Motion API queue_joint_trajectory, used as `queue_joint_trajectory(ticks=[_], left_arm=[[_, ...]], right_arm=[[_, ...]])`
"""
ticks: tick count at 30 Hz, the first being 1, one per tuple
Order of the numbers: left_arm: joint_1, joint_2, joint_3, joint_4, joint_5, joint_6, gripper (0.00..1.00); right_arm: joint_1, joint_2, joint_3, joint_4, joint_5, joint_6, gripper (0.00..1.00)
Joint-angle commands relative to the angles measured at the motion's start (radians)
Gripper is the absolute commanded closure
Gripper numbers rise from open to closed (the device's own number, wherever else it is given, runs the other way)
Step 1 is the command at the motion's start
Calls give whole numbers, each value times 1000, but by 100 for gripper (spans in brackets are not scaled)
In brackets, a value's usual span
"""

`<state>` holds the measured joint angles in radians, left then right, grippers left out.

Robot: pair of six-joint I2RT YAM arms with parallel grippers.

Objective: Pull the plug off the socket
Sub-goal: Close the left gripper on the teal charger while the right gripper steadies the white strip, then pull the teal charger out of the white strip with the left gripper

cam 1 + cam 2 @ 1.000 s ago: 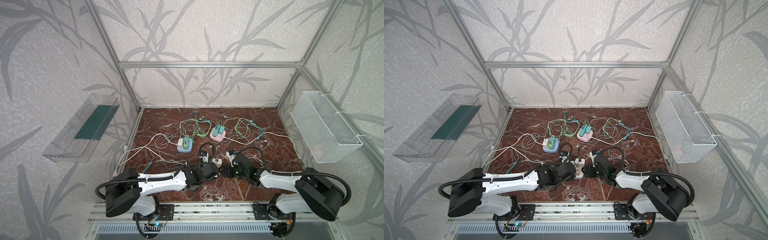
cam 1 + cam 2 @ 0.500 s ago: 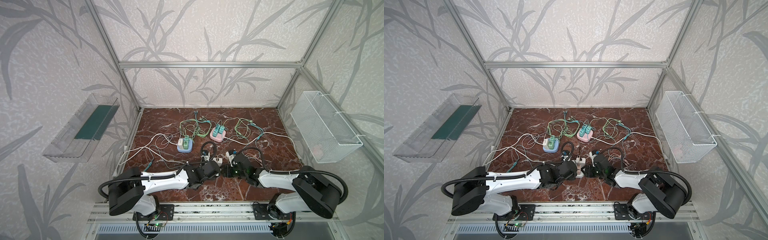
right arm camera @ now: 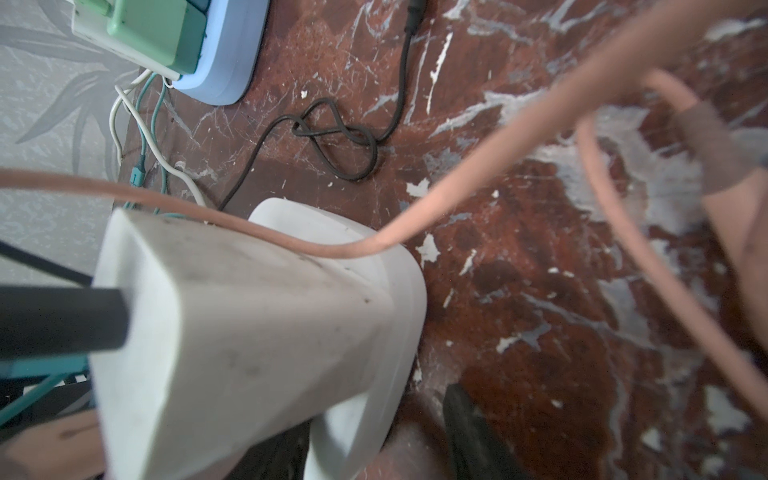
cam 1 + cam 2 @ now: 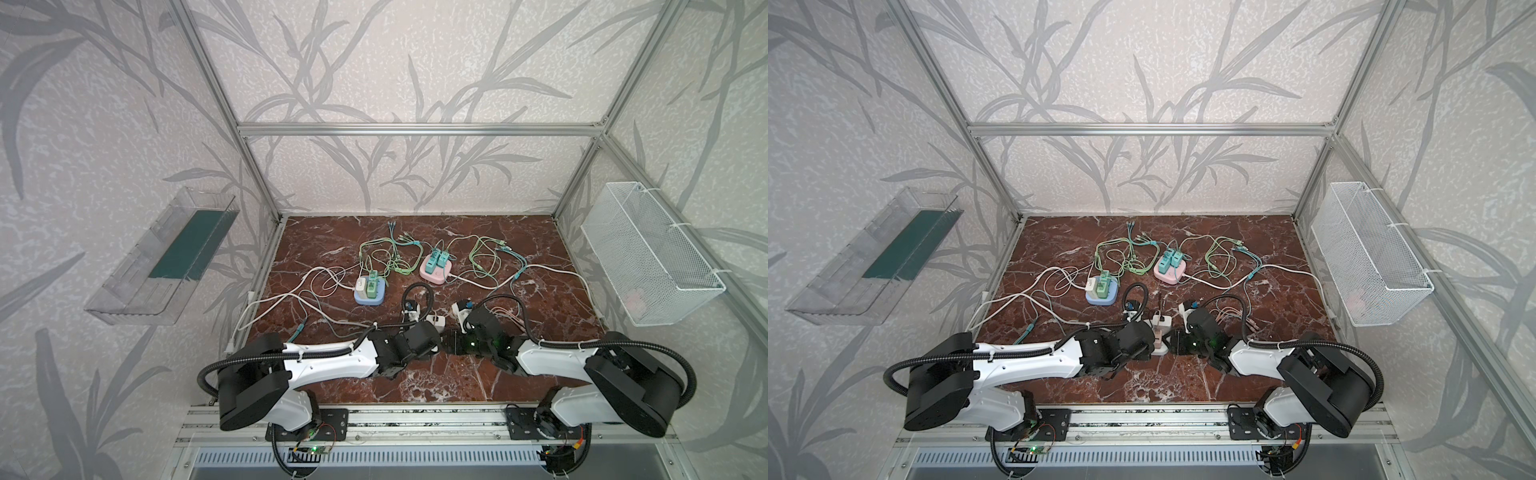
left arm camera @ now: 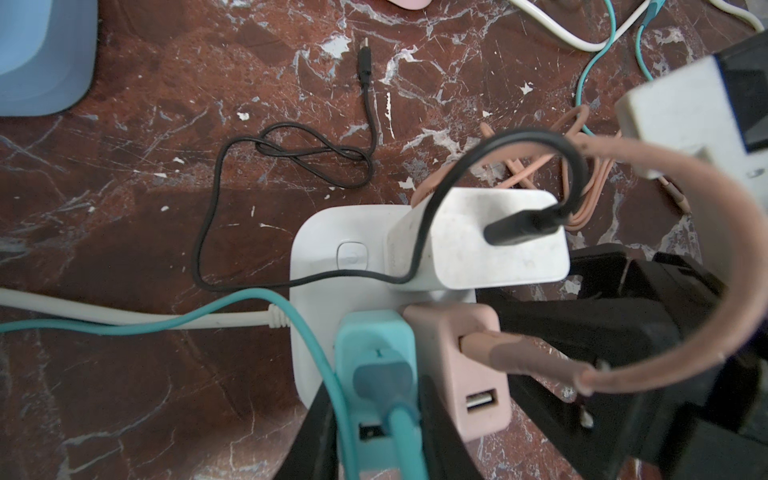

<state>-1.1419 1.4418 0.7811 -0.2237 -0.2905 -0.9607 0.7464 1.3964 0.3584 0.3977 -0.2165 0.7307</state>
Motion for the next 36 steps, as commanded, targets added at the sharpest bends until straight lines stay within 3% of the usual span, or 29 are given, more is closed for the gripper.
queue_joint_trajectory(ticks=[1, 5, 20, 28, 36], left_arm=[[-3, -12, 32, 76, 27, 7, 89], [-3, -25, 34, 88, 4, 7, 92], [-2, -92, 22, 113, -48, 0, 96], [-4, -106, -10, 67, -55, -32, 96], [-3, -219, -85, 6, -115, -48, 96]], right_arm=[[10, 19, 20, -82, 36, -30, 53], [14, 3, 24, -140, 73, -51, 60], [14, 45, 53, -206, 102, -85, 66], [14, 65, 54, -167, 105, -84, 66], [15, 78, 54, -119, 84, -85, 61]])
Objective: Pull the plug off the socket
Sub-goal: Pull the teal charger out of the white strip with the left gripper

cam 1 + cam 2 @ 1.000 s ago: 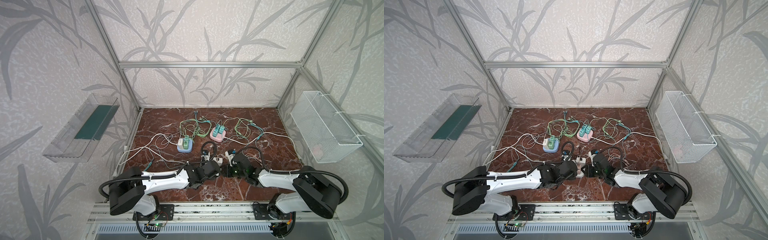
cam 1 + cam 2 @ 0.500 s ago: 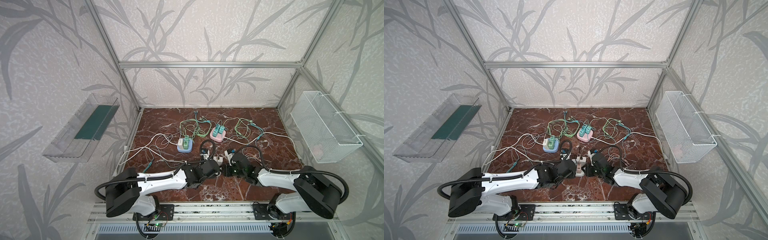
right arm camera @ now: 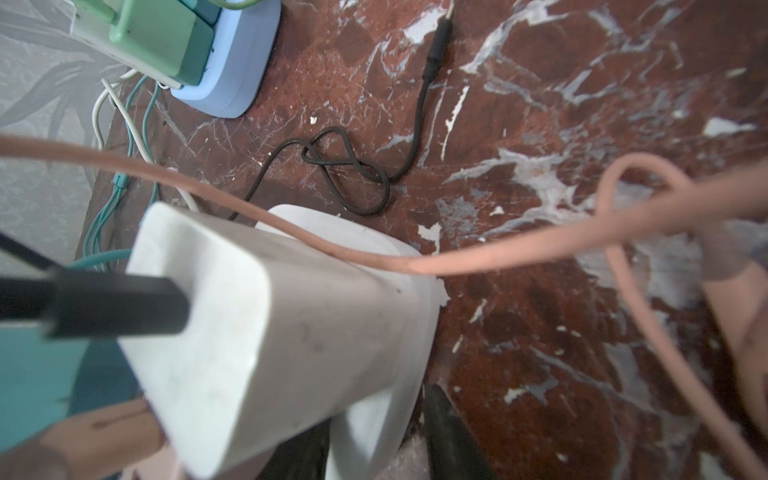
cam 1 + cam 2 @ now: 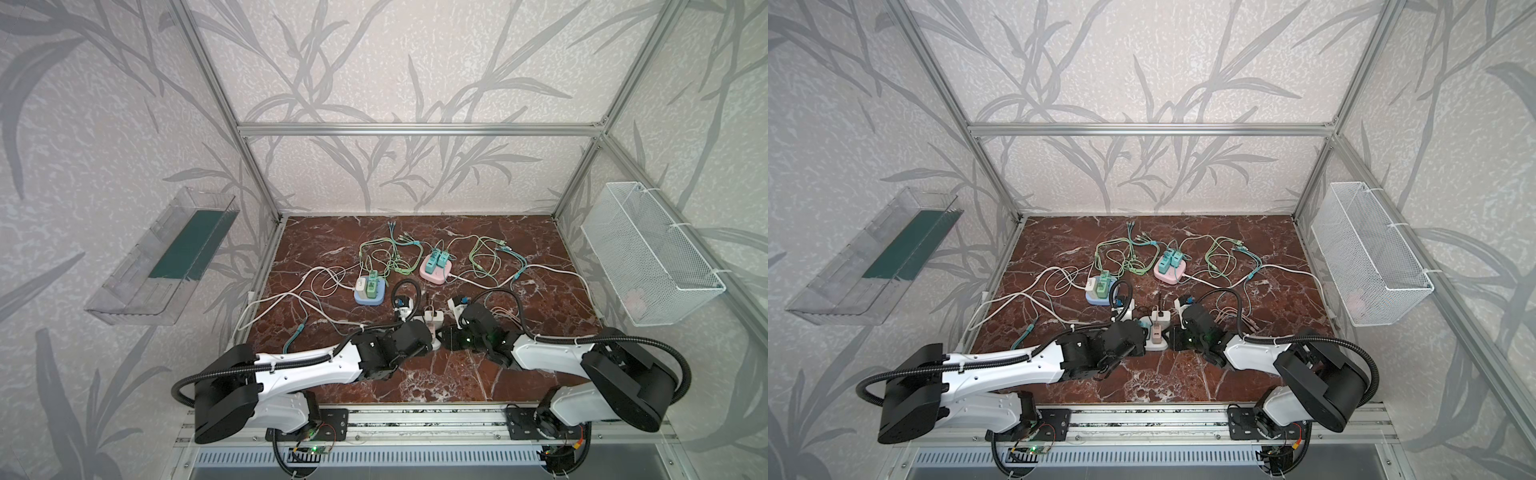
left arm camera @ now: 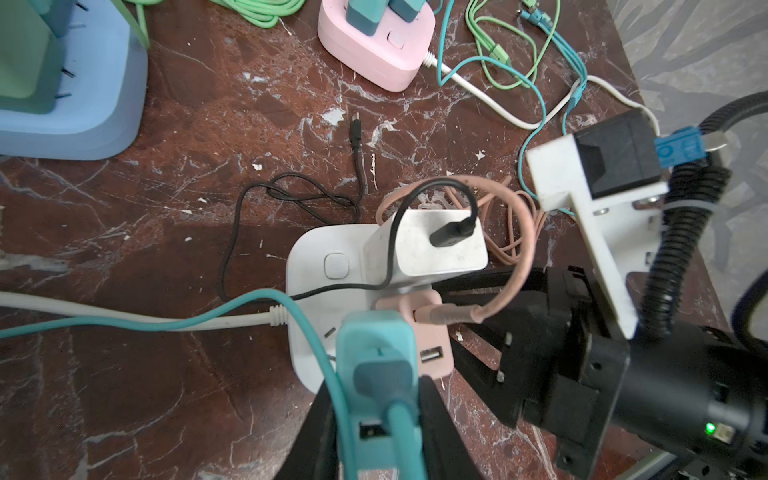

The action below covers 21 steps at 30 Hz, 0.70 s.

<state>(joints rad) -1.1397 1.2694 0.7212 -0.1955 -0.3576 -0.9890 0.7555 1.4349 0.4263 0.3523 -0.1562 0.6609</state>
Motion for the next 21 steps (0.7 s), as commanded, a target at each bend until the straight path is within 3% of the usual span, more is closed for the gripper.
queue_joint_trajectory(ticks=[1, 14, 21], left_arm=[[-5, -65, -39, -24, -48, -24, 96], [10, -337, -281, 70, -12, -15, 91], [31, -358, -328, 118, 92, 6, 90]], right_arm=[[5, 41, -15, -69, 21, -16, 60], [6, 38, 3, -73, 37, -57, 61], [5, 37, 18, -93, 46, -66, 60]])
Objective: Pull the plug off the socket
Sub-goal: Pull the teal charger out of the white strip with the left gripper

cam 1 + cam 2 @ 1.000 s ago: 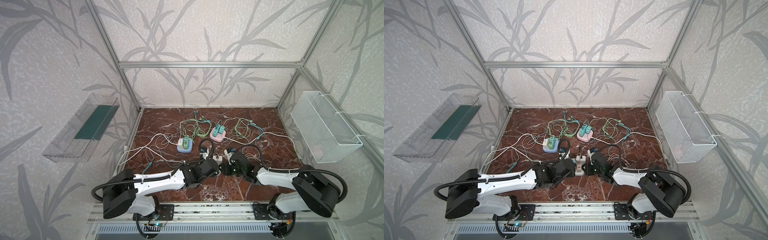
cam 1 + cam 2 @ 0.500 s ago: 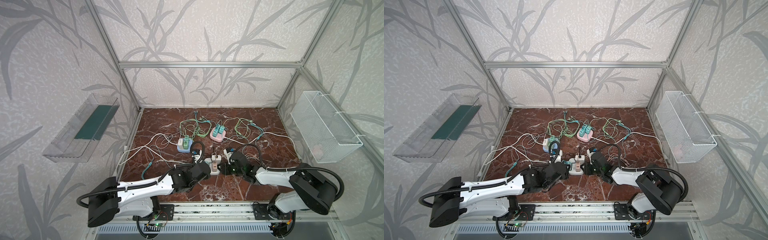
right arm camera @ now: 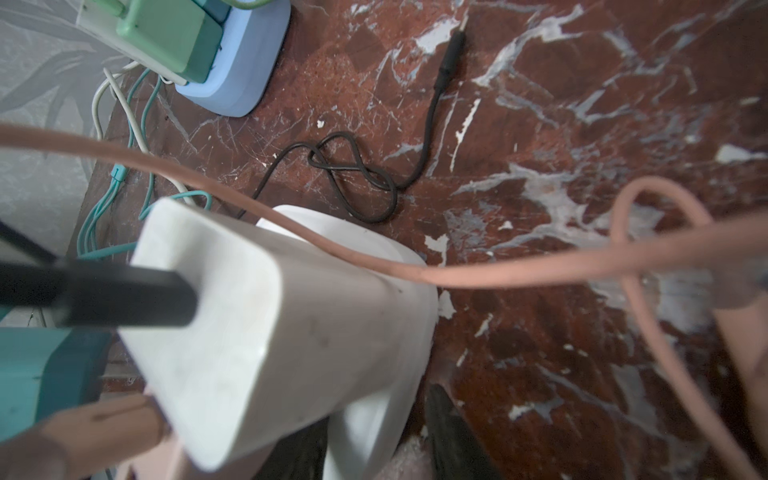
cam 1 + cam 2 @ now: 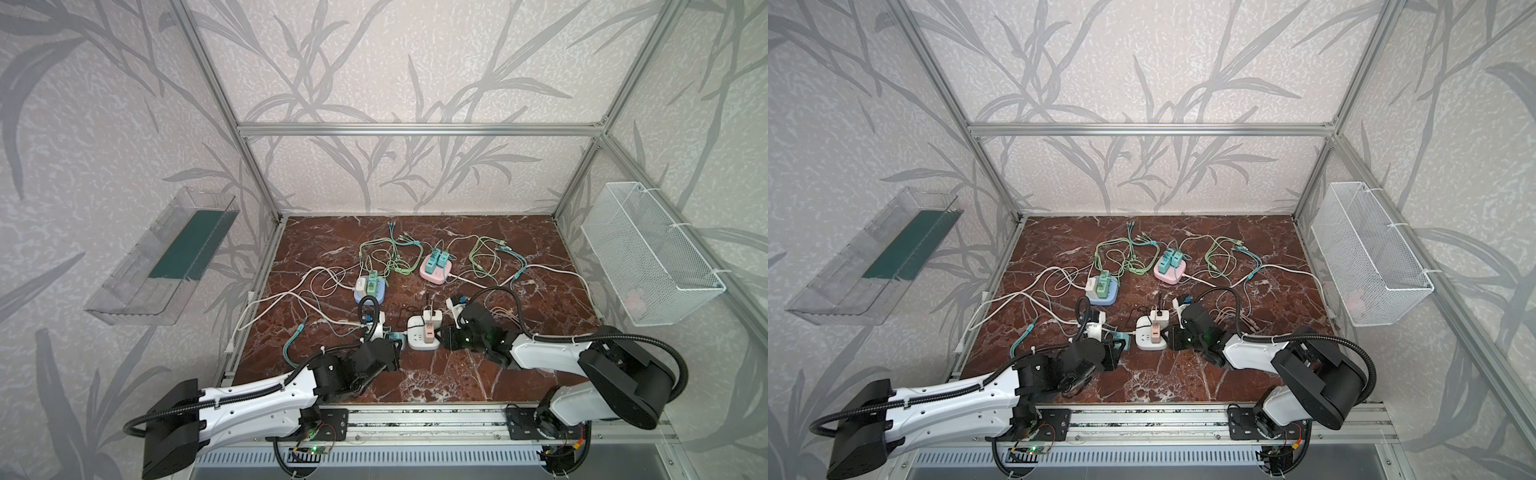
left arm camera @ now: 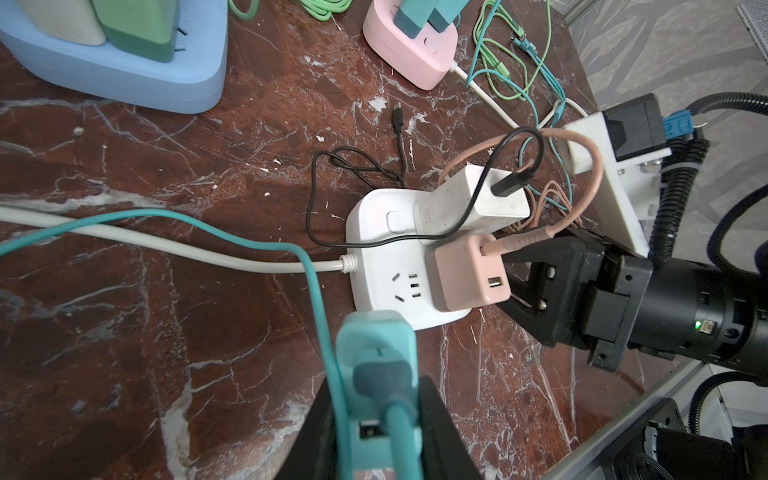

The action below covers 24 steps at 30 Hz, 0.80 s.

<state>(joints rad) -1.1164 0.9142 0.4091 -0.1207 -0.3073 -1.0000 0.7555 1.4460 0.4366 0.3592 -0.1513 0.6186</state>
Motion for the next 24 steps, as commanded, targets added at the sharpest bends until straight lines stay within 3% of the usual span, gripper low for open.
queue_joint_trajectory(ticks=[1, 24], left_arm=[[10, 3, -20, 50, 53, 17, 90], [59, -4, -214, 158, 183, -118, 86]], right_arm=[[5, 27, 10, -101, 40, -23, 60], [5, 33, 18, -111, 35, -17, 59]])
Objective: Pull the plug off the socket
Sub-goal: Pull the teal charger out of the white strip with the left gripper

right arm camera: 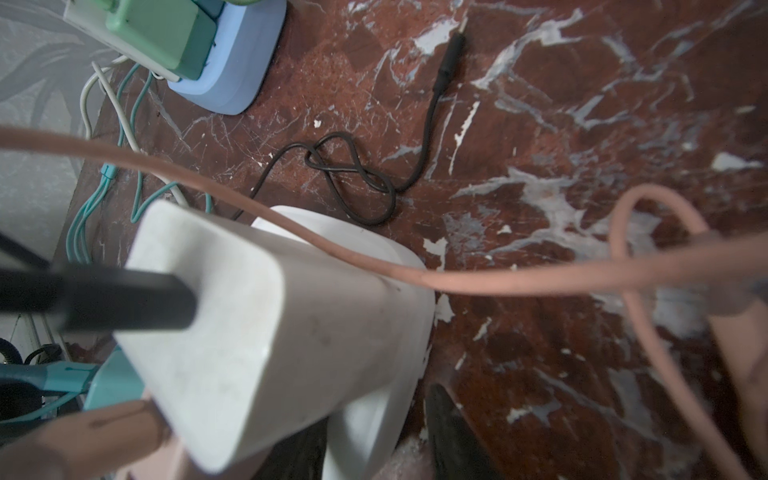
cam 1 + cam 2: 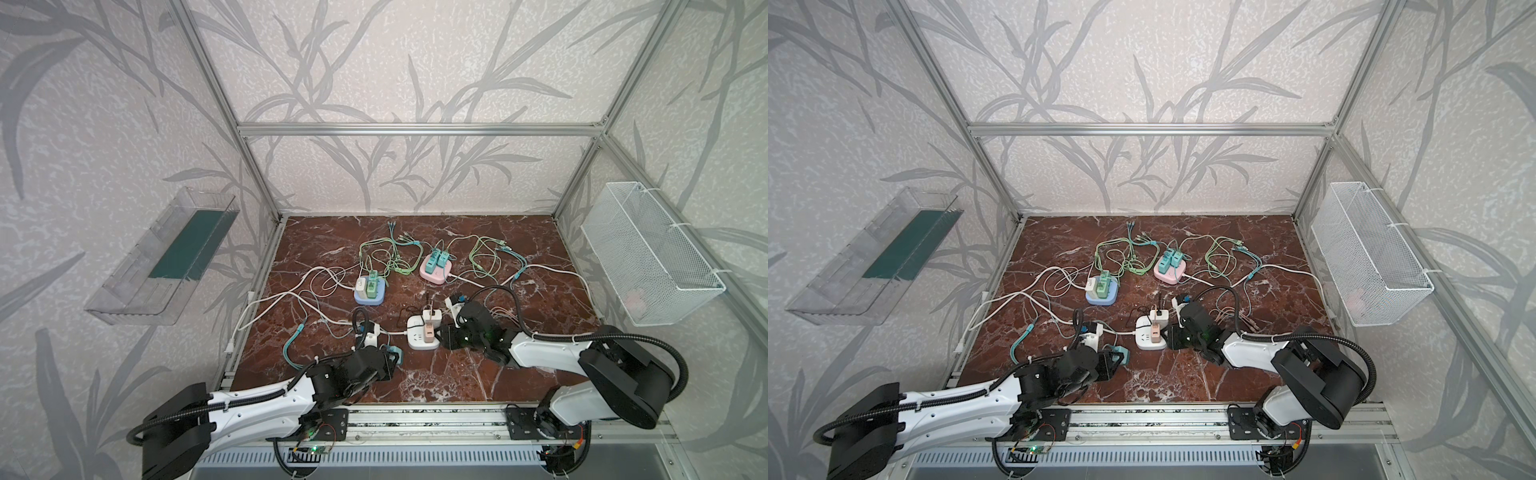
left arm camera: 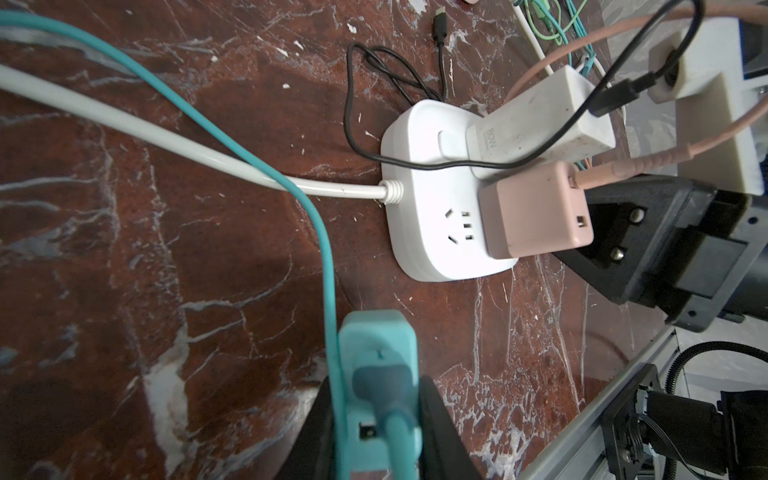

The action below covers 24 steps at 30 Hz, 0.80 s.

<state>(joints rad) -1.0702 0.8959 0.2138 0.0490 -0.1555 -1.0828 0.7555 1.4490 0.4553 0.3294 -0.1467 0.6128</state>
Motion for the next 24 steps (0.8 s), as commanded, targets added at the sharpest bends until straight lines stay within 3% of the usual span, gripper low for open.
queue_joint_trajectory(ticks=[1, 4, 16, 24], left_arm=[[16, 23, -19, -15, 40, -37, 86], [21, 40, -13, -26, 46, -42, 85], [23, 23, 64, -228, -51, -41, 57], [21, -7, 124, -422, -104, -93, 51]], right_arm=[[5, 30, -1, -82, 30, -11, 59], [6, 24, -3, -88, 37, -8, 57], [5, 17, -7, -102, 52, -9, 52], [5, 28, -4, -102, 46, -8, 49]])
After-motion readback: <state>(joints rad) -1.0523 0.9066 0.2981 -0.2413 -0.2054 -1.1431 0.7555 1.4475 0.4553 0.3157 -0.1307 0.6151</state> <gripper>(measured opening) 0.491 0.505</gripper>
